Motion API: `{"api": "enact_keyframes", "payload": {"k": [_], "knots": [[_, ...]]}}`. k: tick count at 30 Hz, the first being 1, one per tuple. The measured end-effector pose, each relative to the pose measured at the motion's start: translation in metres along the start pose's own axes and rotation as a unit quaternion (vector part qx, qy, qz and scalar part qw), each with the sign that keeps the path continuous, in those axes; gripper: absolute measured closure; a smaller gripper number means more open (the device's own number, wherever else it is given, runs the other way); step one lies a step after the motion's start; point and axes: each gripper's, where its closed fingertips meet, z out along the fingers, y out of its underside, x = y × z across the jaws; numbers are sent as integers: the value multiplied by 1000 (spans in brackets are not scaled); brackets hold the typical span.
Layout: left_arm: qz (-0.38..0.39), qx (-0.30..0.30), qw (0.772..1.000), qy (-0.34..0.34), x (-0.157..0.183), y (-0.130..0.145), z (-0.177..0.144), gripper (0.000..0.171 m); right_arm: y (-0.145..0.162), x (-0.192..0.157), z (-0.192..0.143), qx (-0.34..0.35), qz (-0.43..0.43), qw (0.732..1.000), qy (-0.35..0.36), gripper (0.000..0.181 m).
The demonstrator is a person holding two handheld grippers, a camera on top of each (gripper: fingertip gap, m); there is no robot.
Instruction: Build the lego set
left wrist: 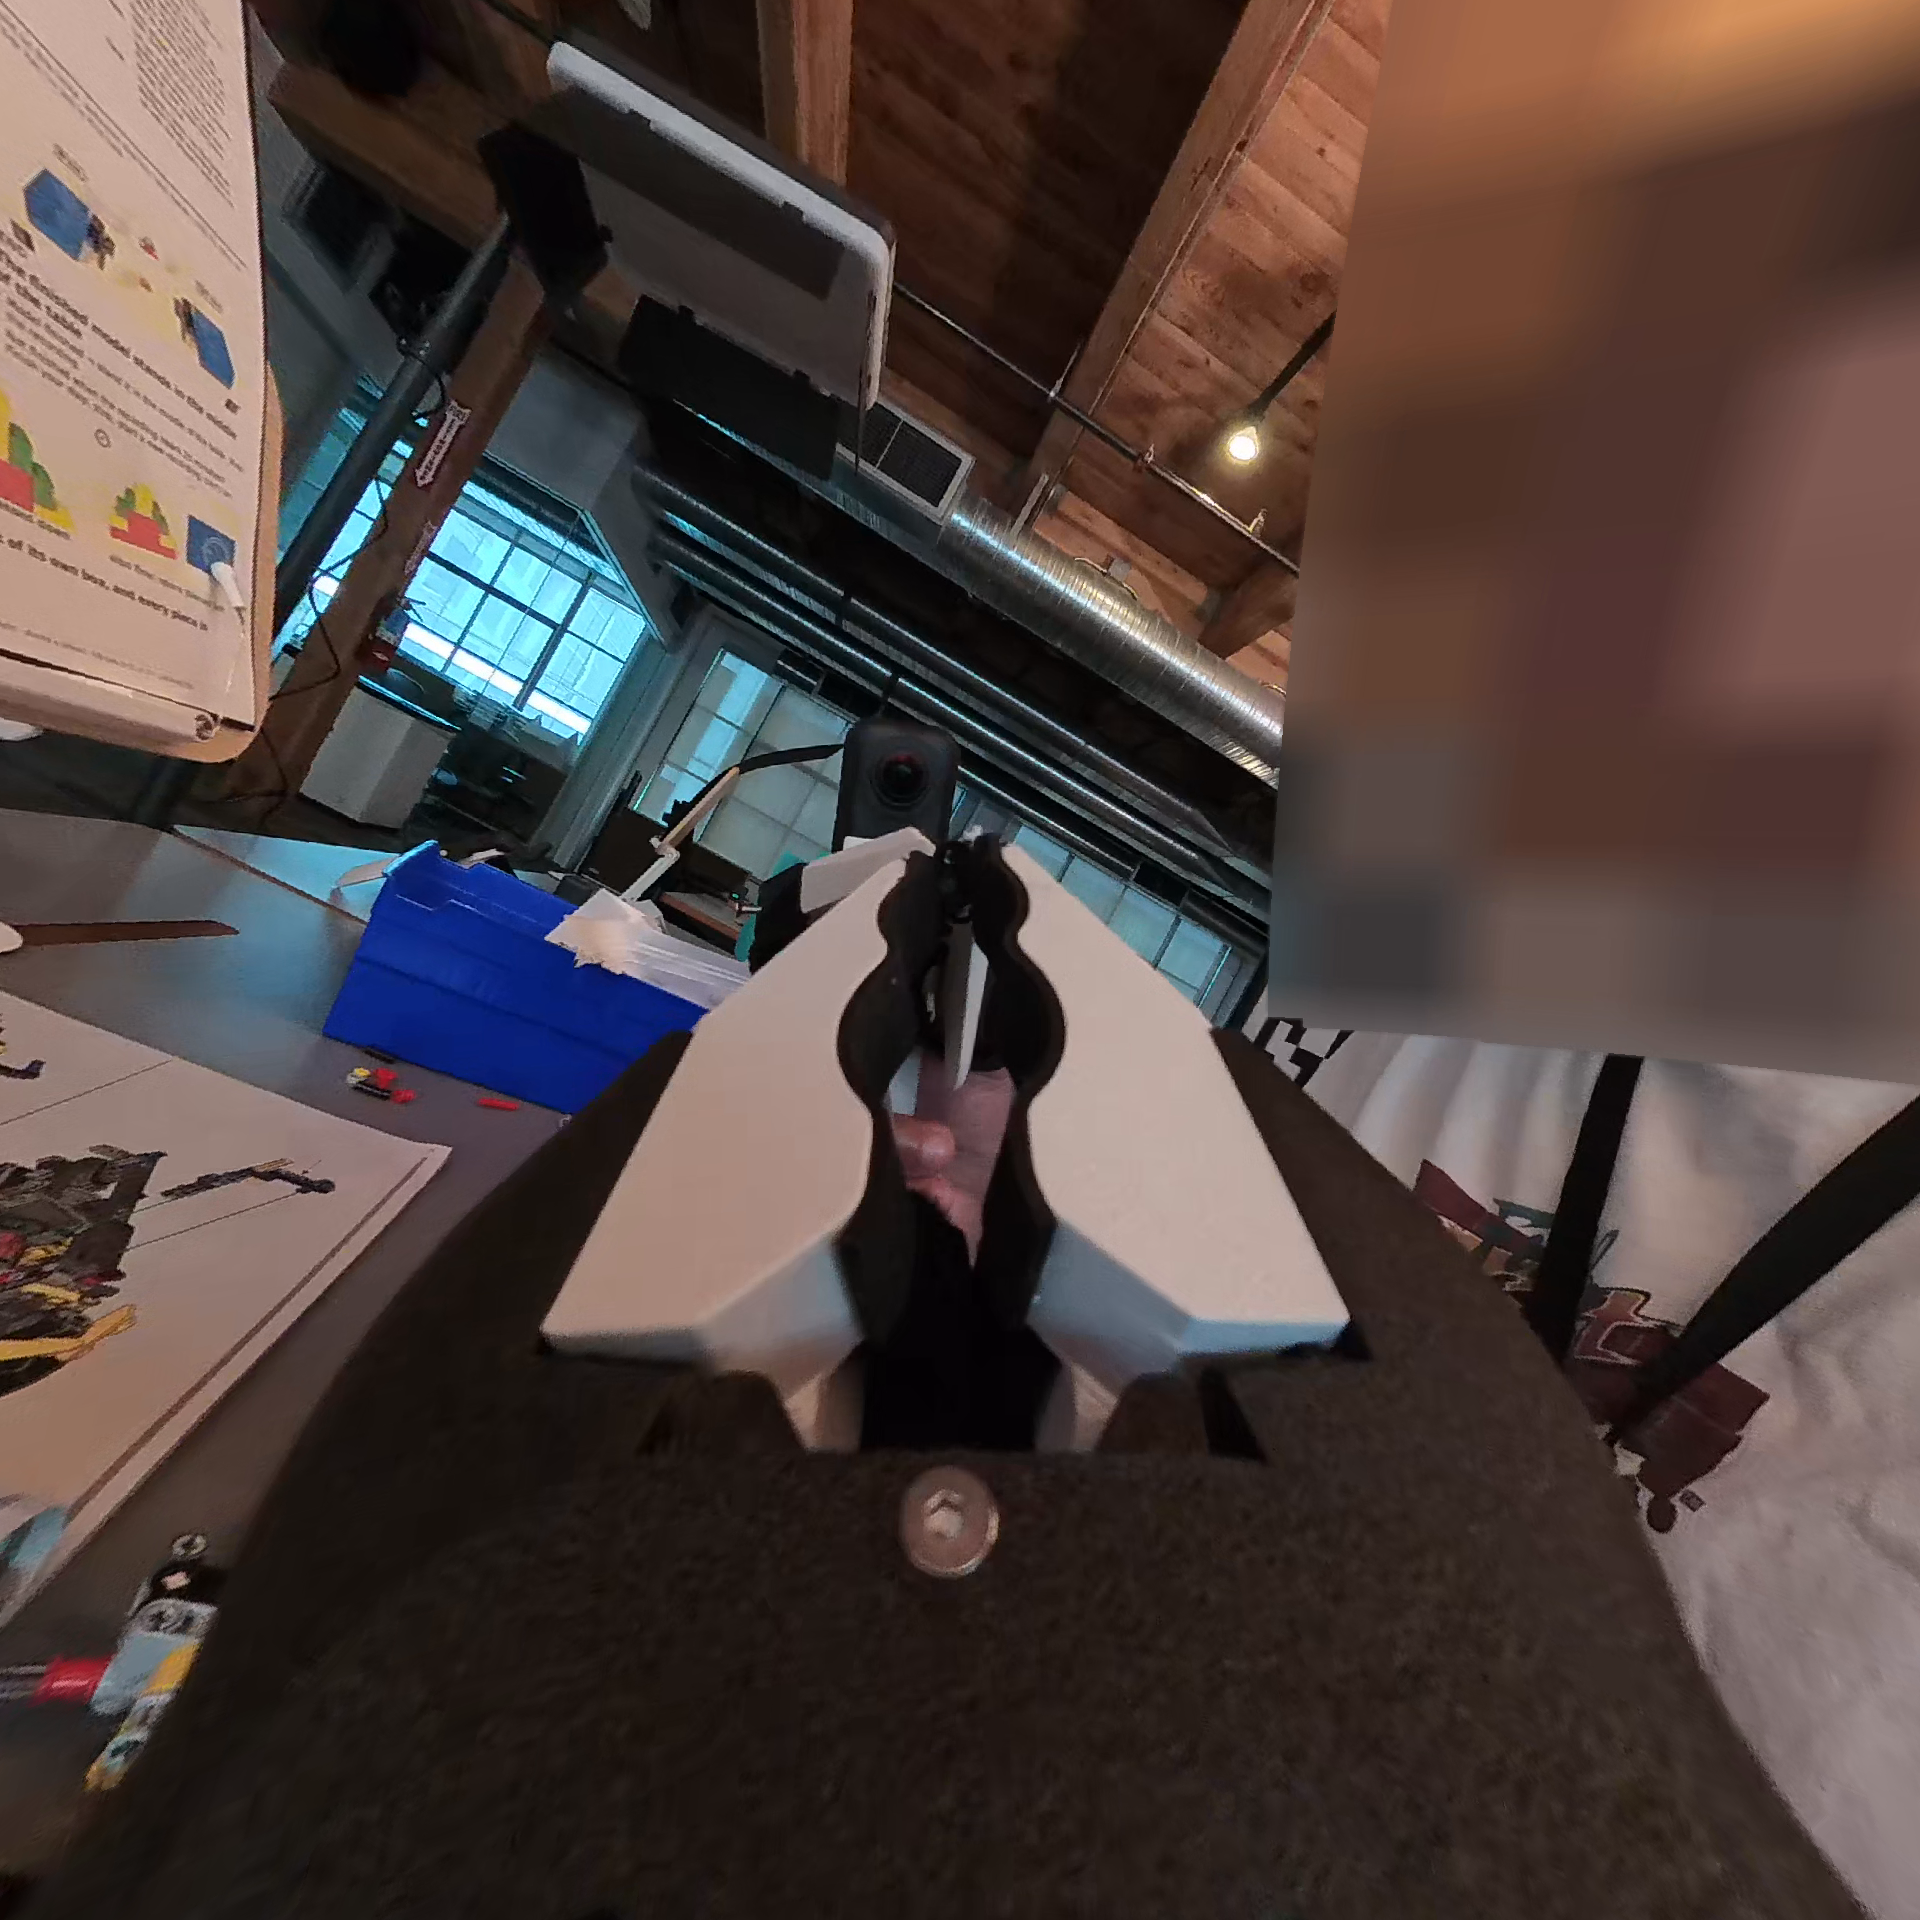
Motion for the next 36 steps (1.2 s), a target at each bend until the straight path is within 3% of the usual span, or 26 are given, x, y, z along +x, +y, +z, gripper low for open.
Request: {"api": "enact_keyframes", "payload": {"k": [12, 21, 29, 36], "knots": [[0, 1, 1000, -2, -2, -1, -2, 168, 6, 5, -3, 1, 14, 1000, 6, 176], [43, -25, 999, -22, -5, 5, -2, 168, 9, 6, -5, -13, -12, 1000, 24, 175], [104, -68, 991, -40, -6, 10, -4, 168, 14, 6, -7, -26, 100, 995, -11, 176], [104, -68, 991, -46, -9, 13, -3, 168, 17, 9, -10, -2, 106, 994, -19, 175]]}}
